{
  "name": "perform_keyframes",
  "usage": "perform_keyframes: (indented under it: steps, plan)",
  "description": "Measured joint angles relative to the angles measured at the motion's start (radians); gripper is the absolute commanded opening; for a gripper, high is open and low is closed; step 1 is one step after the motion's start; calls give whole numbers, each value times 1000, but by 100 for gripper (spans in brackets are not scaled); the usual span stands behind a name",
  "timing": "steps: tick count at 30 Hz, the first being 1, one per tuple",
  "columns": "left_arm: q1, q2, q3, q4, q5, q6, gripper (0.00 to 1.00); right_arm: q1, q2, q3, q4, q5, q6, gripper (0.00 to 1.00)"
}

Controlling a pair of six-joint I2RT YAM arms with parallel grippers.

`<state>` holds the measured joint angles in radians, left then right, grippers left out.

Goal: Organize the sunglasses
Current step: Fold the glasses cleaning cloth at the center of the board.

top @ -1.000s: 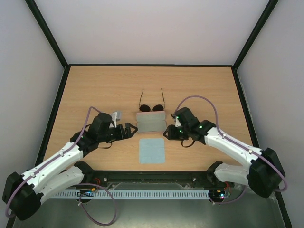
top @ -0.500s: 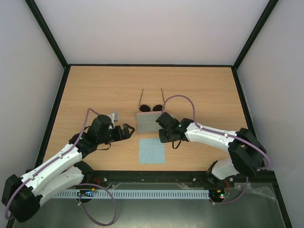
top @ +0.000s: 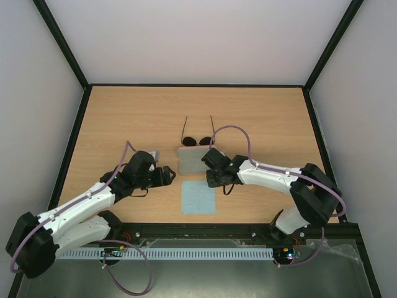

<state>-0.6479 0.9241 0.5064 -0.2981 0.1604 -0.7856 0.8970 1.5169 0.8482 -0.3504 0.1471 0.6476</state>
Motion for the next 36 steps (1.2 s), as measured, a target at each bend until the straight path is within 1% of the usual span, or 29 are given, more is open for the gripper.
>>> perform_keyframes:
  steps: [2,5,6,7,10,16,20,22,27,29,36]
  plan:
    - [-31,43,0,6,-16,3,59,0,-18,-8,7,-2,4,16]
    - [-98,131,13,9,-50,12,40,0,-40,-11,12,-7,8,16]
    - [-118,159,21,9,-62,11,35,0,-44,-11,16,-8,9,16]
    - [-132,181,29,11,-71,2,34,0,-45,-11,19,-10,10,16]
    - [-179,252,69,18,-105,3,33,0,-45,-11,29,-21,11,16]
    - [-228,352,104,56,-145,-3,31,0,-45,-23,45,-39,11,15]
    - [-261,422,127,66,-177,-10,26,0,-46,-41,49,-42,11,15]
    - [-271,448,135,73,-196,-12,25,0,-46,-48,50,-43,11,13]
    - [-275,481,136,80,-237,-16,24,0,-45,-52,65,-53,12,13]
    - [-275,485,136,84,-246,-16,23,0,-41,-52,71,-58,12,15]
    - [-275,504,136,124,-259,-10,22,0,13,-52,87,-56,11,16]
